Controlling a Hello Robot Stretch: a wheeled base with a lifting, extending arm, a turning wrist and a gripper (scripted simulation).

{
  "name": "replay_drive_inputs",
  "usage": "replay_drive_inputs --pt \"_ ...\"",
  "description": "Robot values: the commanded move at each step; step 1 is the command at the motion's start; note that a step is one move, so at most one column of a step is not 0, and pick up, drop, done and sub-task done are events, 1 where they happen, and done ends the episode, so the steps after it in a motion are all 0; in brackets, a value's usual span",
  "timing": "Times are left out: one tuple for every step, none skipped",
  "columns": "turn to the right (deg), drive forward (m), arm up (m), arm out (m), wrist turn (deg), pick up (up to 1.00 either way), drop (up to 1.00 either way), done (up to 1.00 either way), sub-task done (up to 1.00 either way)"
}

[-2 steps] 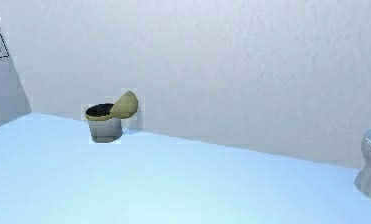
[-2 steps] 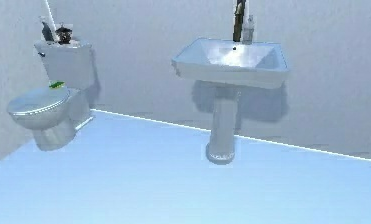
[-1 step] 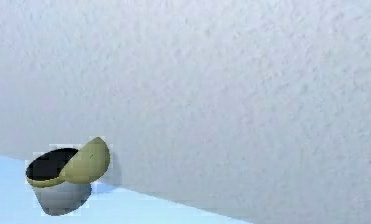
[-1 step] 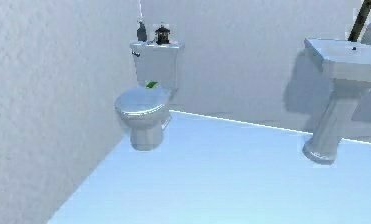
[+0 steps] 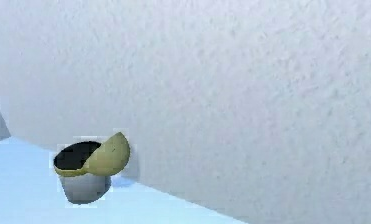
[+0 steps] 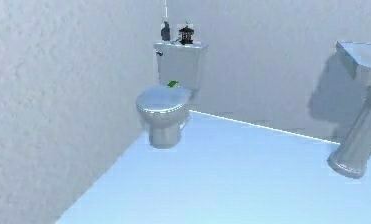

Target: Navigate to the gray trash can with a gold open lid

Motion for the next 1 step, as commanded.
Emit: replay_drive_inputs --pt "0.0 0.35 0.0 0.0 0.0 0.0 0.0 0.0 0.0"
